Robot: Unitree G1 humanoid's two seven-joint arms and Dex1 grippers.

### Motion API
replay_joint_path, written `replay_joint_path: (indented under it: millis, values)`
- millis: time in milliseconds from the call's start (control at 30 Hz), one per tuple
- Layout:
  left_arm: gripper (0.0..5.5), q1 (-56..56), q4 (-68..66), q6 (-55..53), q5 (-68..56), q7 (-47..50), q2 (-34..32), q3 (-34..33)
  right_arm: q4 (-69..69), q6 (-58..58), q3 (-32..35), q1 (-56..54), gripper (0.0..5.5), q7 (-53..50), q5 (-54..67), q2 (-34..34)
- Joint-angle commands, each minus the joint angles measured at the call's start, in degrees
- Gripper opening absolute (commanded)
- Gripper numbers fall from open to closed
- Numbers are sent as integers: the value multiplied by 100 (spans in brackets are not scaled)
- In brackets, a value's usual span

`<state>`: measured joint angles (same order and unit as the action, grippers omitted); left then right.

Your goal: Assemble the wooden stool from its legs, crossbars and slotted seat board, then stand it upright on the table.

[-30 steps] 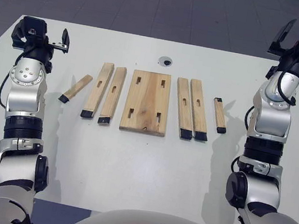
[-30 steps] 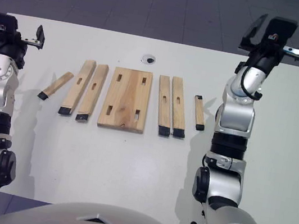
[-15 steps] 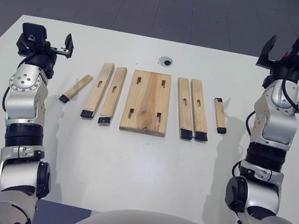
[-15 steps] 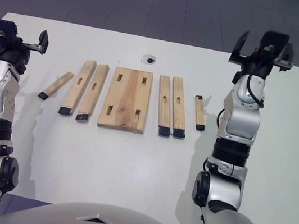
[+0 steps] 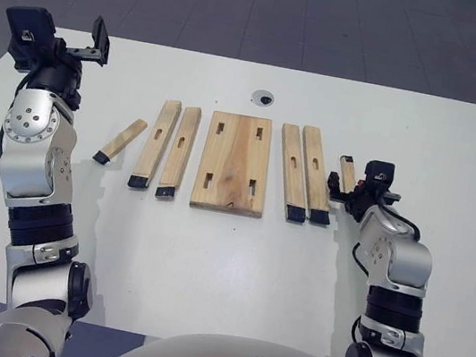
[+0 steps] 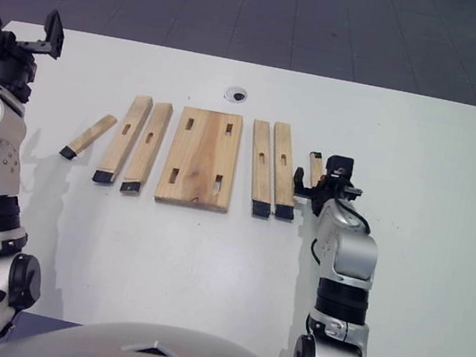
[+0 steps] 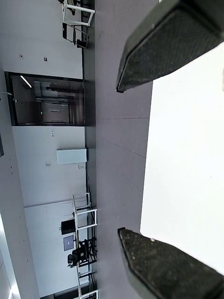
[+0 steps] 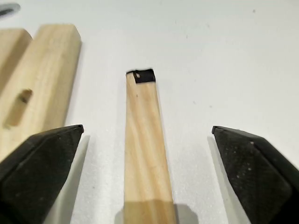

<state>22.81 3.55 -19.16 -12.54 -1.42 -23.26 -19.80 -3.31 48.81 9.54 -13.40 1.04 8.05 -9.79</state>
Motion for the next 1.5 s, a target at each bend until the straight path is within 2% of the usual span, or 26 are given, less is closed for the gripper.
replay_joint_path:
  millis: [33, 333, 500, 700, 767, 900, 1067, 1100, 1200, 1333, 1500]
  values:
    - [540, 104, 201, -205, 104, 125, 31, 69, 315, 263, -48, -228, 445, 37, -86, -186]
    - [540, -2, 480, -597, 276, 328, 16, 101, 367, 1123, -446, -362, 303, 284, -189, -500]
    - [540, 11, 564, -741, 320, 336, 25, 152, 517, 1800, -162, -549, 221, 345, 4, -418]
    - [540, 57, 464, -862, 324, 322, 55, 213, 596, 2087, 254, -772, 130, 322, 201, -304]
    - [540, 104, 401, -947, 280, 317, 72, 183, 579, 2082, 444, -851, 129, 281, 260, -246]
    - [540, 281, 348, -1496, -50, 309, 124, -7, -49, 950, 619, -1044, 129, 347, 263, -424]
    - [540, 733, 1078, -2821, -1582, -309, 369, -147, -988, -1523, -169, -1471, 129, 942, -234, -945]
    - [540, 975, 1211, -3107, -2161, -336, 591, -257, -1061, -1993, -343, -1533, 129, 1026, -326, -944]
    - [540, 1550, 1350, -3593, -3394, -321, 1122, -384, -1076, -2964, -679, -1744, 129, 1115, -405, -716]
    - [540, 2039, 1196, -3798, -4143, -167, 1508, -227, -805, -3679, -930, -1958, 129, 1074, -404, -333]
    - [540, 2202, 1246, -3986, -4860, -168, 1495, -150, -504, -4277, -1338, -2090, 129, 999, -662, 7]
